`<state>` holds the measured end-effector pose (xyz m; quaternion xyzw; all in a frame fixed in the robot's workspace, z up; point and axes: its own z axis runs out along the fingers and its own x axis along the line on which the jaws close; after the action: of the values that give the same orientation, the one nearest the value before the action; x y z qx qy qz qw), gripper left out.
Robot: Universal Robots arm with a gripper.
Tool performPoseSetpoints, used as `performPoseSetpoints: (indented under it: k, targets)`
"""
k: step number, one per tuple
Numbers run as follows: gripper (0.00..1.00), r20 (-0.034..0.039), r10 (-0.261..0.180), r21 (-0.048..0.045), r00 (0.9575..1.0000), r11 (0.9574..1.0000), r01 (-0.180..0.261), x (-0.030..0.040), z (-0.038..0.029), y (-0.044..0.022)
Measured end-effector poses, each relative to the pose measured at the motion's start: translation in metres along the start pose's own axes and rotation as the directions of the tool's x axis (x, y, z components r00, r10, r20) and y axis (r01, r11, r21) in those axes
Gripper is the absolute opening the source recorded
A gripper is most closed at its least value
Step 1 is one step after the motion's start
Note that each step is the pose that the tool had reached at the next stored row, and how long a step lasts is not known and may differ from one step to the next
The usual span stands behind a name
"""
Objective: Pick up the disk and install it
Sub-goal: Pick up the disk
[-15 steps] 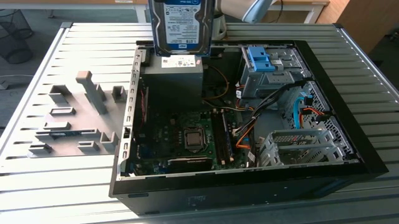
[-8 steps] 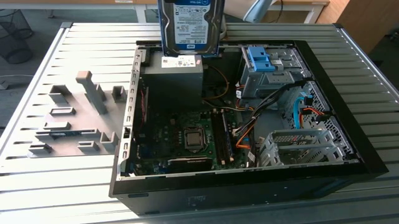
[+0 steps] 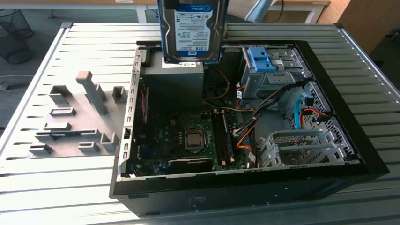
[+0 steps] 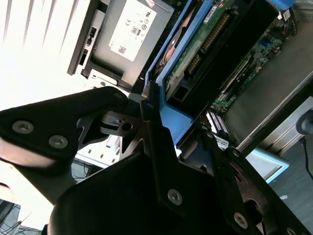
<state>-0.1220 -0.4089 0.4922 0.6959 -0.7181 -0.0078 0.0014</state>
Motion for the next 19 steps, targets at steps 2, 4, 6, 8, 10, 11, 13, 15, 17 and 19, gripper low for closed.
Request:
performPoseSetpoints:
  k: [2,4,6,8,10,11,13,15,17,19]
  targets:
    - [0.36,0.0001,0.000,0.0001,1.0000,1.0000,0.000,0.0034,0.0001,-0.0005]
    - [0.36,0.0002,0.000,0.0001,1.0000,1.0000,0.000,0.0045,0.0001,-0.0022]
    - [0.36,0.0000,0.000,0.0001,1.0000,1.0000,0.000,0.0047,0.0000,-0.0061]
    - [0.36,0.0001,0.000,0.0001,1.0000,1.0000,0.000,0.0047,-0.0001,-0.0113]
    - [0.36,0.0000,0.000,0.0001,1.0000,1.0000,0.000,0.0045,-0.0002,-0.0162]
    - [0.36,0.0001,0.000,0.0001,1.0000,1.0000,0.000,0.0045,-0.0002,-0.0188]
    - [0.36,0.0000,0.000,0.0001,1.0000,1.0000,0.000,0.0043,-0.0003,-0.0240]
    - [0.36,0.0000,0.000,0.0000,1.0000,1.0000,0.000,0.0041,-0.0004,-0.0293]
    - [0.36,0.0000,0.000,0.0000,1.0000,1.0000,0.000,0.0039,-0.0004,-0.0347]
    - [0.36,0.0000,0.000,0.0000,1.0000,1.0000,0.000,0.0038,-0.0005,-0.0404]
